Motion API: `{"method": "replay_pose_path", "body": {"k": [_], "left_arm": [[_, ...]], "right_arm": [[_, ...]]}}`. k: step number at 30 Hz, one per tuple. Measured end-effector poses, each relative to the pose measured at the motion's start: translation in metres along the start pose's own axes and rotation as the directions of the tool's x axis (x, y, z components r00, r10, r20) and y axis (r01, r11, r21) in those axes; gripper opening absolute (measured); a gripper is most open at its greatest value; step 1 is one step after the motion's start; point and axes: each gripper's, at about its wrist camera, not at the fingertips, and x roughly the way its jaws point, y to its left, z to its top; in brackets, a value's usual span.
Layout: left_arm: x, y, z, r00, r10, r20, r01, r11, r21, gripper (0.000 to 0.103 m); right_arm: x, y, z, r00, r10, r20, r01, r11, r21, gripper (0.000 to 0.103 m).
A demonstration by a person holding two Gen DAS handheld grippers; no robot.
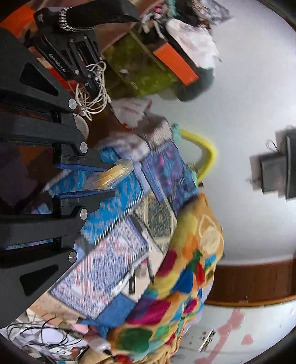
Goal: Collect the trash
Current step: 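Carry the earphones and plastic bag with both tools over the white bin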
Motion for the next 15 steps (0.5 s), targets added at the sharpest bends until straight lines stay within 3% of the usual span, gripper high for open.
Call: {"method": "replay_pose_path", "body": {"k": [7,15], "left_arm": [[0.008,0.066,-0.024,0.997,0.063,-0.042,-0.067,0.991,-0.113,0.008],[0.029,0.129,-0.06,0.985,0.12,-0.127,-0.143,0.97,-0.197,0.008]], "right_arm": [[0.041,0.055,-0.003,0.994,0.081,-0.069,-0.086,0.994,-0.073,0.014],[0.098,0.109,-0.011,0.971,0.152,-0.187,-0.176,0.977,-0.12,0.014]]}}
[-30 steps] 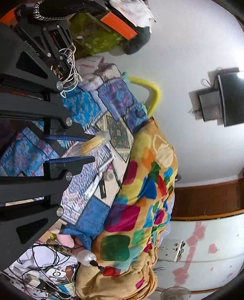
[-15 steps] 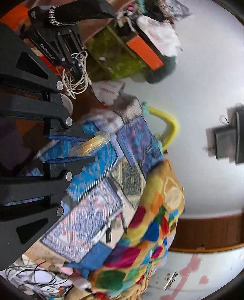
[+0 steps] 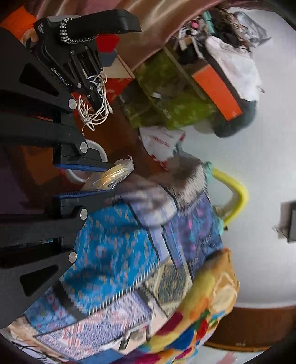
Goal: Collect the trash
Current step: 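Carry the earphones and plastic bag with both tools over the white bin, then open both tools to drop the earphones and bag into the bin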
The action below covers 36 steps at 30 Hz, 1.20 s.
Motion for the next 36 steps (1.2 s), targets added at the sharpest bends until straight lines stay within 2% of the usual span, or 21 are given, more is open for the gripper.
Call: {"method": "replay_pose_path", "body": {"k": [9,16,20,23,25,26,27,34,36], "left_arm": [[0.051,0.061,-0.016,0.99,0.058,-0.127,-0.068,0.995,-0.075,0.008],[0.09,0.092,-0.039,0.97,0.085,-0.228,-0.116,0.986,-0.123,0.008],[0.102,0.101,-0.043,0.962,0.093,-0.258,-0.131,0.982,-0.134,0.008],[0.11,0.105,-0.041,0.959,0.075,-0.275,-0.122,0.98,-0.156,0.008],[0.114,0.105,-0.039,0.958,0.071,-0.278,-0.119,0.981,-0.157,0.008],[0.116,0.104,-0.038,0.958,0.072,-0.279,-0.118,0.981,-0.152,0.008],[0.118,0.102,-0.036,0.957,0.074,-0.279,-0.118,0.982,-0.147,0.008],[0.133,0.092,-0.015,0.958,0.066,-0.279,-0.102,0.988,-0.115,0.008],[0.141,0.088,-0.007,0.952,0.066,-0.297,-0.101,0.99,-0.102,0.008]], "right_arm": [[0.079,0.037,0.0,0.987,0.069,-0.142,-0.074,0.997,-0.033,0.014],[0.146,0.056,-0.005,0.953,0.113,-0.281,-0.122,0.992,-0.014,0.014],[0.176,0.063,0.001,0.931,0.123,-0.344,-0.134,0.991,-0.008,0.015],[0.192,0.066,0.009,0.908,0.151,-0.39,-0.158,0.987,0.013,0.02],[0.198,0.067,0.013,0.903,0.158,-0.399,-0.163,0.986,0.022,0.033],[0.199,0.067,0.015,0.903,0.16,-0.399,-0.165,0.986,0.023,0.039],[0.197,0.067,0.016,0.907,0.159,-0.39,-0.164,0.986,0.021,0.04],[0.183,0.053,0.021,0.932,0.121,-0.342,-0.127,0.992,0.004,0.04],[0.177,0.046,0.02,0.936,0.114,-0.332,-0.117,0.993,0.009,0.04]]}}
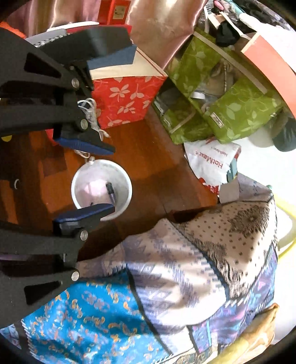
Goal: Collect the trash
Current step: 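Open both tools to drop the earphones and bag into the bin, then lift both open tools away from the bin toward the bed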
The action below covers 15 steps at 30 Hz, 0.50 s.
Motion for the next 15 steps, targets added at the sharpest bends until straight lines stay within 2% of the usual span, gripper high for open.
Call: {"method": "replay_pose_path", "body": {"k": [2,3,4,9,15], "left_arm": [[0.008,-0.005,0.007,0.999,0.024,-0.044,-0.023,0.999,0.023,0.02],[0.011,-0.006,0.009,0.997,0.039,-0.059,-0.038,0.999,0.026,0.034],[0.013,-0.007,0.011,0.996,0.064,-0.065,-0.063,0.998,0.021,0.042],[0.003,-0.009,0.01,0.996,0.08,-0.046,-0.08,0.997,0.015,0.042],[-0.033,-0.016,0.003,0.997,0.076,0.004,-0.076,0.997,0.021,0.042]], "right_arm": [[-0.004,-0.004,-0.002,1.0,-0.005,0.004,0.005,1.0,0.003,0.04],[-0.005,-0.005,-0.003,1.0,-0.011,0.006,0.011,1.0,0.003,0.04],[-0.008,-0.007,-0.005,1.0,-0.02,0.008,0.02,1.0,0.001,0.04],[-0.017,-0.01,-0.013,0.999,-0.027,0.018,0.027,1.0,-0.002,0.04],[-0.037,-0.007,-0.022,0.998,-0.023,0.05,0.024,1.0,-0.02,0.04]]}}
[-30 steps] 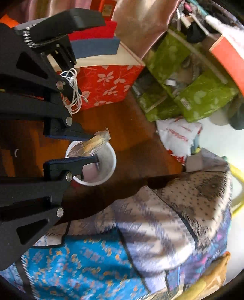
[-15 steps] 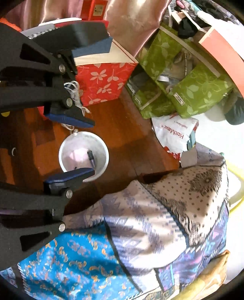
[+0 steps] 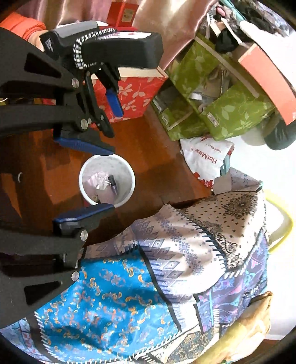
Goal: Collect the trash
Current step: 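Lift both open tools away from the bin toward the bed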
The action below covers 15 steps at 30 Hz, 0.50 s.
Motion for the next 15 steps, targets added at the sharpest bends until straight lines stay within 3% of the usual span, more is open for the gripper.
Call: {"method": "replay_pose_path", "body": {"k": [9,15], "left_arm": [[-0.079,-0.021,-0.01,0.991,-0.017,0.131,0.011,0.999,0.047,0.042],[-0.132,-0.05,-0.015,0.97,-0.042,0.239,0.018,0.995,0.101,0.043]], "right_arm": [[-0.061,0.007,-0.017,0.995,0.002,0.102,0.001,1.0,-0.03,0.04],[-0.107,0.003,-0.034,0.983,-0.017,0.182,0.021,1.0,-0.02,0.04]]}}
